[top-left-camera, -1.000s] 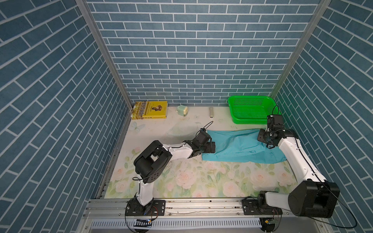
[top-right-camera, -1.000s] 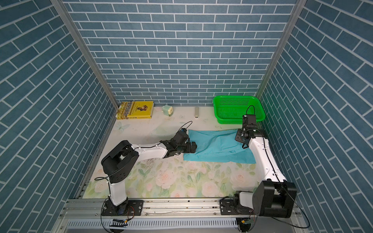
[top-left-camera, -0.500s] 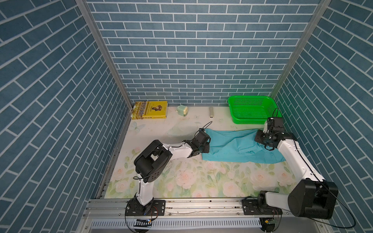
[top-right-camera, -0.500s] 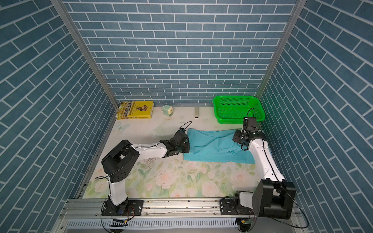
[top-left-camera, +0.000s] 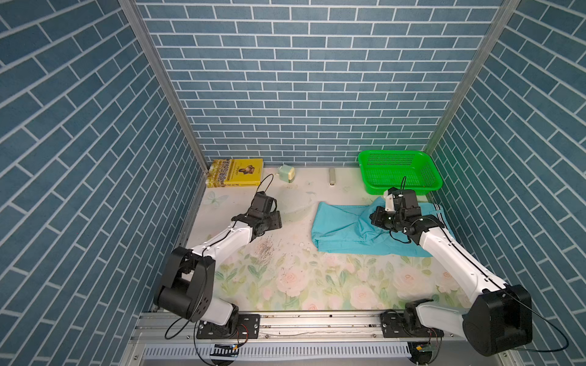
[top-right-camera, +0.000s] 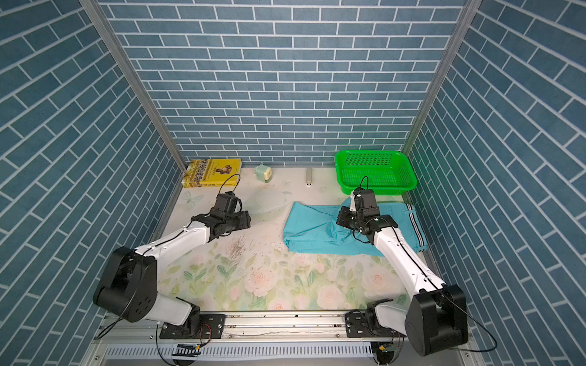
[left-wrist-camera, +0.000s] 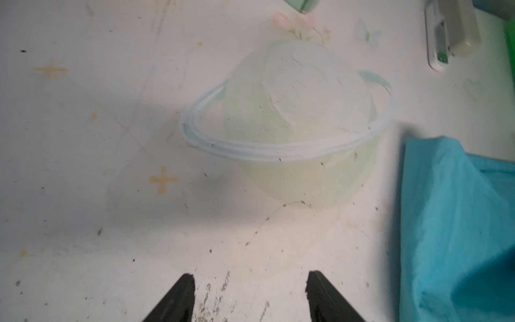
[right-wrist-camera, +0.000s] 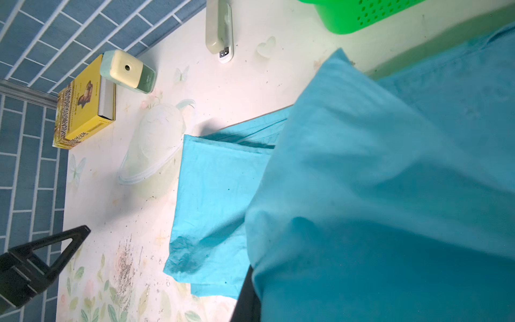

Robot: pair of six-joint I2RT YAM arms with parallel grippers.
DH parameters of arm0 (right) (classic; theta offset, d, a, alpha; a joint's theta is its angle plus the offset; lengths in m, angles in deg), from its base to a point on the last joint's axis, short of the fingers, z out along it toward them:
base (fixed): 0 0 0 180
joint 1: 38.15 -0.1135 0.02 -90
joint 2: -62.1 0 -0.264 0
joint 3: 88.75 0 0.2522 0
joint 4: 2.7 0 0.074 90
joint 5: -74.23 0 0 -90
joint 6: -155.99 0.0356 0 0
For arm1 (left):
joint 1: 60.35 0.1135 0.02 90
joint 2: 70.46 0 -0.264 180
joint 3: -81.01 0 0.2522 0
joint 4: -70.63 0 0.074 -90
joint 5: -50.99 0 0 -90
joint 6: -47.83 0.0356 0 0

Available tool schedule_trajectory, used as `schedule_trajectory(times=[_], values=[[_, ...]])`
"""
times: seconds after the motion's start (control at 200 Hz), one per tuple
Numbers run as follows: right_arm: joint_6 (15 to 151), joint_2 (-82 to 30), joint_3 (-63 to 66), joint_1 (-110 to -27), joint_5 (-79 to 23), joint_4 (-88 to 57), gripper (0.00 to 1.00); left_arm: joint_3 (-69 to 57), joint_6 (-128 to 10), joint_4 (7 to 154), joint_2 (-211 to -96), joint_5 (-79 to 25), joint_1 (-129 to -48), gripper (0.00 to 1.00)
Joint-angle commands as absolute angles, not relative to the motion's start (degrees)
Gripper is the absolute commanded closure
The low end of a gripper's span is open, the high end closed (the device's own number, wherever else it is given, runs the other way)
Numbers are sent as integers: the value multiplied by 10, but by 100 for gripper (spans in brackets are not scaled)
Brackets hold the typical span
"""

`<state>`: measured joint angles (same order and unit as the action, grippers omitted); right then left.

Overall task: Roll up the long pants
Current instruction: Fold the long pant at the center of the board.

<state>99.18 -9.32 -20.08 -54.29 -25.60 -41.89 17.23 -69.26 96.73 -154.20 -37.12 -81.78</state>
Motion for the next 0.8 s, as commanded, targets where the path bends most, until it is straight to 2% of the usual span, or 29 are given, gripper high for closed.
schedule_trajectory(times=[0.0,0.12,0.31,0.545,0.67,0.795], values=[[980,-99,-153,-543,-205,-450,100,194,-696,901,-1531,-260,-841,21],[960,-90,-128,-537,-127,-494,100,155,-698,880,-1580,-283,-920,13],[943,-75,-113,-508,-43,-543,100,90,-723,836,-1701,-282,-992,9],[900,-54,-79,-455,17,-584,100,44,-742,823,-1769,-285,-1023,0],[871,-47,-62,-430,47,-596,100,47,-749,808,-1776,-271,-1028,0],[865,-43,-73,-407,27,-581,100,45,-764,787,-1798,-256,-1041,1]])
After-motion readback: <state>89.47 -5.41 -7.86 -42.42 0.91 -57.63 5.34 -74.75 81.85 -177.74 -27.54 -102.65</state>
